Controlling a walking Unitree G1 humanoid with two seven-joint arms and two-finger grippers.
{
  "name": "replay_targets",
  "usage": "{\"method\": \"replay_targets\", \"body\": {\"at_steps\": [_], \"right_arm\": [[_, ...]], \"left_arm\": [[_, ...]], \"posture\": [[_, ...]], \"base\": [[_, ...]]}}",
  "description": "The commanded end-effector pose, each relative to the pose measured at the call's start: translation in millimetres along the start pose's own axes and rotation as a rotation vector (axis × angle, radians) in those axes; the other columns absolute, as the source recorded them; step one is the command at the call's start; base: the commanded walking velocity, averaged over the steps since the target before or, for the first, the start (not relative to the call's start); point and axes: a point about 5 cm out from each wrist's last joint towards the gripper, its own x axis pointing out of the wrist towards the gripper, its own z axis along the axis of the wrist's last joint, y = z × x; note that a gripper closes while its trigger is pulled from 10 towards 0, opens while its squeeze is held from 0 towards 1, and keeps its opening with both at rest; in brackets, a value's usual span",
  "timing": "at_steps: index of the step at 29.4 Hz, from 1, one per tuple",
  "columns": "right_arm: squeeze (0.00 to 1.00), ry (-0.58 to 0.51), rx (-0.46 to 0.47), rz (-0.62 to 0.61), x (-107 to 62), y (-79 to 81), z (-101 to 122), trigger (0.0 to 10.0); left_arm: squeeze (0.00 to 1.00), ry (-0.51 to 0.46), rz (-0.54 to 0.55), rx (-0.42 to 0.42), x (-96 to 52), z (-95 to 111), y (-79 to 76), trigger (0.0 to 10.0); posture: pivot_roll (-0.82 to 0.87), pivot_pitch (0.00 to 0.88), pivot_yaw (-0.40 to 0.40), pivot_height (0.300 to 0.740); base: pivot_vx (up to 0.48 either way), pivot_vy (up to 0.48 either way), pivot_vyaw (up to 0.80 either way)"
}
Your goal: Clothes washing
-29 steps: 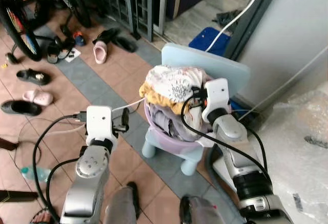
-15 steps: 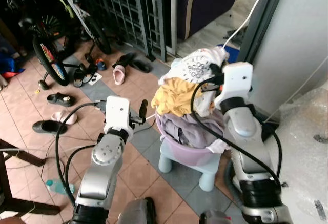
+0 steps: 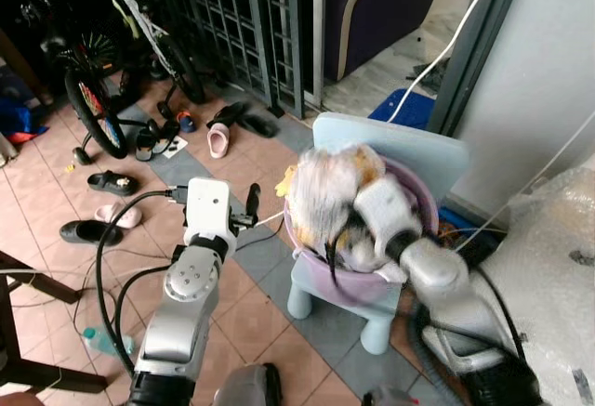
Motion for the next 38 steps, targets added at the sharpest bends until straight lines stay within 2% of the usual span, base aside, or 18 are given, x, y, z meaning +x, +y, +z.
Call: {"method": "replay_targets", "body": {"at_steps": [1,2,3,5,9,15,16,17,18,24,27,29,32,35,38], "right_arm": [[0.0,-0.018,-0.031,0.019,1.0,0.8,8,10.0],[0.33,-0.012,-0.041,0.016,1.0,0.5,7,10.0],[1.0,-0.007,-0.069,-0.011,2.0,-2.3,7,10.0],[1.0,-0.002,-0.094,-0.048,3.6,-6.8,7,10.0],[1.0,0.003,-0.064,-0.135,8.4,-18.1,9,10.0],[0.98,0.016,0.001,-0.172,11.8,-23.0,6,9.8],[0.58,0.018,0.012,-0.182,12.0,-24.1,6,3.7],[0.0,0.016,0.027,-0.188,12.3,-24.9,5,0.0],[0.0,0.021,0.055,-0.197,13.0,-25.7,4,0.0],[0.0,0.018,0.088,-0.25,12.9,-29.5,2,0.0],[0.0,-0.003,0.11,-0.308,11.5,-36.3,4,0.0],[0.0,-0.054,0.128,-0.408,8.4,-49.6,11,0.0],[0.0,-0.086,0.134,-0.46,6.5,-57.1,15,0.0],[0.0,-0.165,0.147,-0.539,2.7,-69.7,28,0.0],[0.0,-0.215,0.163,-0.572,0.8,-75.5,36,0.0]], "left_arm": [[0.0,0.005,0.009,0.011,0.3,-1,1.7,10.0],[0.0,0.006,0.009,0.012,0.3,-2,1.6,10.0],[0.0,0.01,0.01,0.015,0.3,-2,1.6,10.0],[0.0,0.012,0.012,0.019,0.3,-3,2.3,10.0],[0.0,0.018,0.02,0.024,-0.4,-4,3.6,10.0],[0.0,0.019,0.027,0.026,-1.7,-5,4.2,10.0],[0.0,0.02,0.027,0.027,-1.8,-5,4.3,10.0],[0.0,0.02,0.027,0.029,-1.9,-5,4.5,10.0],[0.0,0.023,0.027,0.032,-2.0,-5,5.2,10.0],[0.0,0.026,0.023,0.041,-2.4,-6,5.6,10.0],[0.0,0.028,0.021,0.045,-1.9,-6,5.5,10.0],[0.0,0.028,0.024,0.046,-1.8,-5,6.1,10.0],[0.0,0.029,0.025,0.046,-1.5,-5,6.0,10.0],[0.0,0.028,0.025,0.047,-0.7,-5,5.7,10.0],[0.0,0.028,0.025,0.048,-0.4,-5,5.7,10.0]], "posture": [[-0.05,0.03,0.096,0.74],[-0.06,0.032,0.096,0.74],[-0.05,0.033,0.095,0.74],[-0.05,0.034,0.093,0.74],[-0.05,0.038,0.087,0.74],[-0.04,0.039,0.086,0.74],[-0.04,0.039,0.086,0.74],[-0.04,0.039,0.086,0.74],[-0.04,0.039,0.085,0.74],[-0.04,0.04,0.088,0.74],[-0.04,0.047,0.089,0.74],[-0.04,0.047,0.09,0.74],[-0.04,0.047,0.089,0.74],[-0.04,0.046,0.088,0.74],[-0.04,0.046,0.088,0.74]], "base": [[0.0,0.0,0.0],[0.0,0.0,0.0],[0.0,0.0,0.0],[0.0,0.0,0.0],[0.0,0.0,0.0],[0.0,0.0,0.0],[0.0,0.0,0.0],[0.0,0.0,0.0],[0.0,0.0,0.0],[0.0,0.0,0.0],[0.0,0.0,0.0],[0.0,0.0,0.0],[0.0,0.0,0.0],[0.0,0.0,0.0],[0.0,0.0,0.0]]}}
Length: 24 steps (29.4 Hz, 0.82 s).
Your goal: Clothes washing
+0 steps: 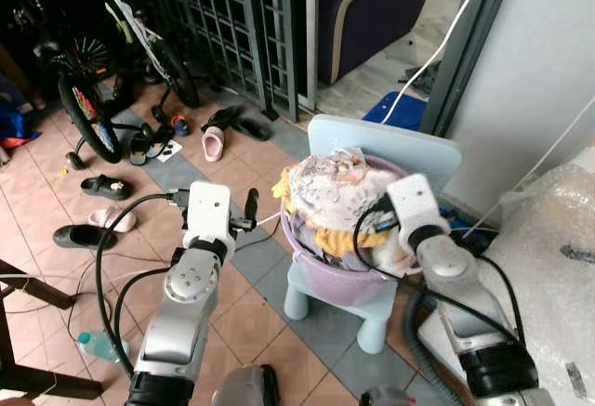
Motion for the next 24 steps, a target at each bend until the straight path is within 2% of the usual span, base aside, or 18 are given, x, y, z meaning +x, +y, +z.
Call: {"method": "replay_targets", "body": {"at_steps": [1,2,4,6,8,9,12,13,19,24], "right_arm": [[0.0,-0.064,0.021,-0.025,2.5,-3.0,14,0.0],[0.0,-0.092,0.054,-0.003,4.8,-0.5,21,0.0],[0.0,-0.089,0.06,0.016,5.7,2.5,21,0.0],[0.0,-0.022,0.072,0.115,5.3,17.0,11,0.0],[0.0,0.064,0.053,0.202,2.0,31.3,-2,3.1],[0.0,0.147,0.024,0.273,-1.8,42.5,-16,9.8],[0.0,0.204,0.025,0.318,-5.4,50.2,-25,10.0],[1.0,0.218,0.02,0.338,-7.0,53.4,-27,10.0],[1.0,0.208,-0.01,0.33,-4.0,54.7,-24,10.0],[1.0,0.144,-0.021,0.225,4.8,36.3,-10,10.0]], "left_arm": [[0.0,0.017,0.016,0.016,0.5,-3,4.0,10.0],[0.0,0.018,0.017,0.015,0.7,-3,3.9,10.0],[0.0,0.018,0.016,0.015,1.2,-3,3.5,10.0],[0.0,0.017,0.013,0.015,1.8,-2,2.0,10.0],[0.0,0.018,0.014,0.014,1.8,-2,1.9,10.0],[0.0,0.019,0.016,0.013,1.8,-2,1.9,10.0],[0.0,0.021,0.016,0.014,1.8,-2,1.8,10.0],[0.0,0.021,0.015,0.015,1.7,-2,1.8,10.0],[0.0,0.025,0.017,0.022,1.5,-3,3.4,10.0],[0.0,0.027,0.022,0.024,1.2,-2,3.4,10.0]], "posture": [[-0.04,0.046,0.088,0.74],[-0.04,0.045,0.087,0.74],[-0.04,0.044,0.084,0.74],[-0.04,0.045,0.08,0.74],[-0.04,0.046,0.079,0.74],[-0.04,0.048,0.078,0.74],[-0.04,0.049,0.078,0.74],[-0.04,0.052,0.076,0.74],[-0.03,0.061,0.076,0.74],[-0.03,0.079,0.062,0.74]], "base": [[0.0,0.0,0.0],[0.0,0.0,0.0],[0.0,0.0,0.0],[0.0,0.0,0.0],[0.0,0.0,0.0],[0.0,0.0,0.0],[0.0,0.0,0.0],[0.0,0.0,0.0],[0.0,0.0,0.0],[0.0,0.0,0.0]]}}
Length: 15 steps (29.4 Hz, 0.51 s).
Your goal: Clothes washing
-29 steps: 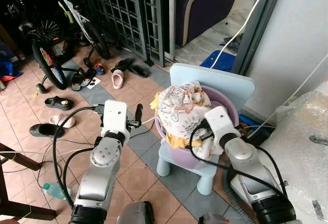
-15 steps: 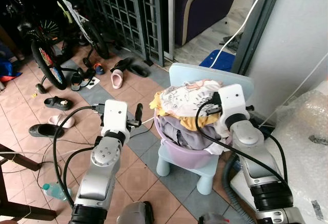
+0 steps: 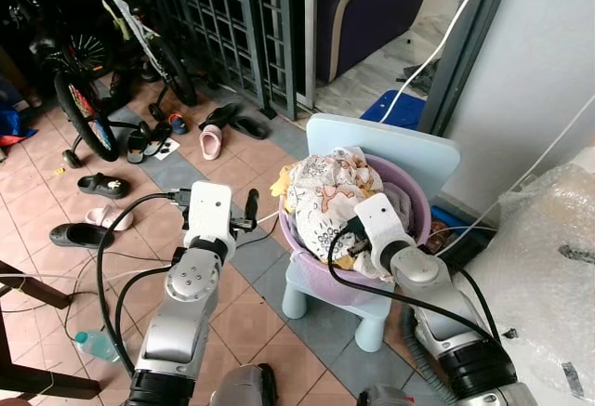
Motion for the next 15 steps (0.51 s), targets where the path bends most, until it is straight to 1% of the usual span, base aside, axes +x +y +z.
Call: {"method": "replay_targets", "body": {"at_steps": [1,5,6,7,8,10,11,13,15], "right_arm": [[1.0,-0.039,0.0,-0.049,-0.1,-10.3,9,10.0],[1.0,-0.073,0.003,-0.076,-0.4,-15.5,16,10.0],[1.0,-0.107,0.015,-0.087,-0.4,-16.9,22,10.0],[1.0,-0.107,0.015,-0.087,-0.4,-16.9,22,10.0],[1.0,-0.135,0.03,-0.088,-0.5,-17.5,27,10.0],[1.0,-0.173,0.041,-0.067,-0.7,-15.6,33,10.0],[1.0,-0.173,0.041,-0.067,-0.7,-15.6,33,10.0],[1.0,-0.189,0.044,-0.017,-0.3,-10.7,36,10.0],[1.0,-0.192,0.042,0.004,0.2,-9.2,36,10.0]], "left_arm": [[0.0,0.017,0.026,0.006,-0.2,-2,3.6,10.0],[0.0,0.017,0.04,0.001,0.1,-2,4.4,10.0],[0.0,0.016,0.043,0.0,0.0,-2,4.6,10.0],[0.0,0.016,0.043,0.0,0.0,-2,4.6,10.0],[0.0,0.014,0.046,-0.001,-0.1,-1,4.9,10.0],[0.0,0.011,0.053,-0.001,-0.4,-1,5.6,10.0],[0.0,0.011,0.053,-0.001,-0.4,-1,5.6,10.0],[0.0,-0.012,0.046,0.0,-1.4,2,5.1,10.0],[0.0,-0.023,0.04,-0.003,-1.7,3,4.2,10.0]], "posture": [[-0.03,0.078,0.056,0.74],[-0.03,0.078,0.05,0.74],[-0.03,0.08,0.048,0.74],[-0.03,0.08,0.048,0.74],[-0.03,0.079,0.048,0.74],[-0.03,0.079,0.049,0.74],[-0.03,0.079,0.049,0.74],[-0.03,0.079,0.049,0.74],[-0.03,0.077,0.047,0.74]], "base": [[0.0,0.0,0.0],[0.0,0.0,0.0],[0.0,0.0,0.0],[0.0,0.0,0.0],[0.0,0.0,0.0],[0.0,0.0,0.0],[0.0,0.0,0.0],[0.0,0.0,0.0],[0.0,0.0,0.0]]}}
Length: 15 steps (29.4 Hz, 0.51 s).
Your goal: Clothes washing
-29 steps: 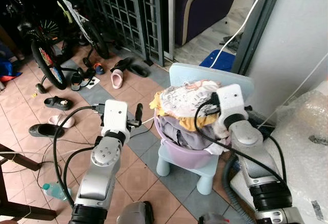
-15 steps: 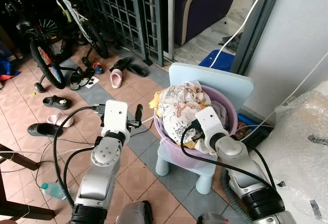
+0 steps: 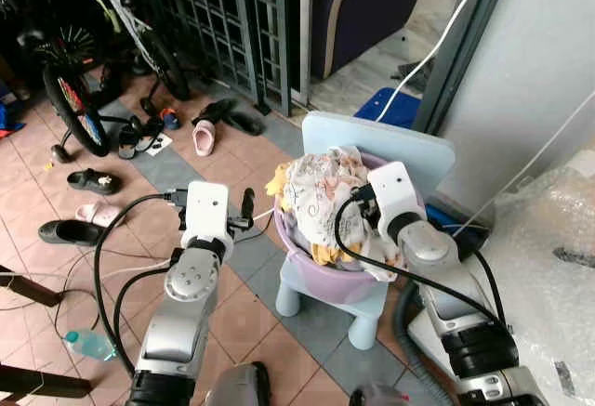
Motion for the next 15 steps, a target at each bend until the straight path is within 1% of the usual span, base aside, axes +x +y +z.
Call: {"method": "replay_targets", "body": {"at_steps": [1,3,7,8,9,10,11,13,14,15], "right_arm": [[1.0,-0.031,0.005,0.028,1.1,2.7,8,10.0],[1.0,-0.028,-0.005,0.059,2.4,4.0,8,10.0],[1.0,-0.025,-0.01,0.072,2.9,2.8,7,10.0],[1.0,-0.021,-0.011,0.079,3.9,3.5,7,10.0],[1.0,-0.021,-0.011,0.079,3.9,3.5,7,10.0],[1.0,-0.016,-0.012,0.087,4.2,4.7,5,10.0],[1.0,-0.016,-0.012,0.087,4.2,4.7,5,10.0],[1.0,-0.011,-0.015,0.104,3.8,8.2,3,10.0],[1.0,-0.012,-0.012,0.115,4.3,9.3,4,10.0],[1.0,-0.01,-0.01,0.119,4.9,9.3,3,10.0]], "left_arm": [[0.0,-0.019,-0.003,0.007,-1.3,3,0.9,10.0],[0.0,-0.026,-0.001,-0.002,-1.8,4,0.0,10.0],[0.0,-0.033,0.011,-0.01,-5.6,6,-1.9,10.0],[0.0,-0.059,0.01,-0.001,-9.7,10,-3.4,10.0],[0.0,-0.059,0.01,-0.001,-9.7,10,-3.4,10.0],[0.0,-0.088,0.003,0.02,-14.3,14,-5.7,10.0],[0.0,-0.088,0.003,0.02,-14.3,14,-5.7,10.0],[0.0,-0.173,-0.037,0.123,-30.3,23,-13.4,10.0],[0.0,-0.2,-0.04,0.15,-45.0,26,-15.8,10.0],[0.0,-0.205,-0.031,0.168,-48.2,25,-12.8,10.0]], "posture": [[-0.03,0.077,0.047,0.74],[-0.03,0.081,0.039,0.74],[-0.02,0.079,0.026,0.74],[-0.02,0.075,0.024,0.74],[-0.02,0.075,0.024,0.74],[-0.01,0.068,0.021,0.74],[-0.01,0.068,0.021,0.74],[0.0,0.061,0.024,0.74],[0.0,0.067,0.033,0.74],[0.0,0.069,0.032,0.74]], "base": [[0.0,0.0,0.0],[0.0,0.0,0.0],[0.0,0.0,0.0],[0.0,0.0,0.0],[0.0,0.0,0.0],[0.0,0.0,0.0],[0.0,0.0,0.0],[0.0,0.0,0.0],[0.0,0.0,0.0],[0.0,0.0,0.0]]}}
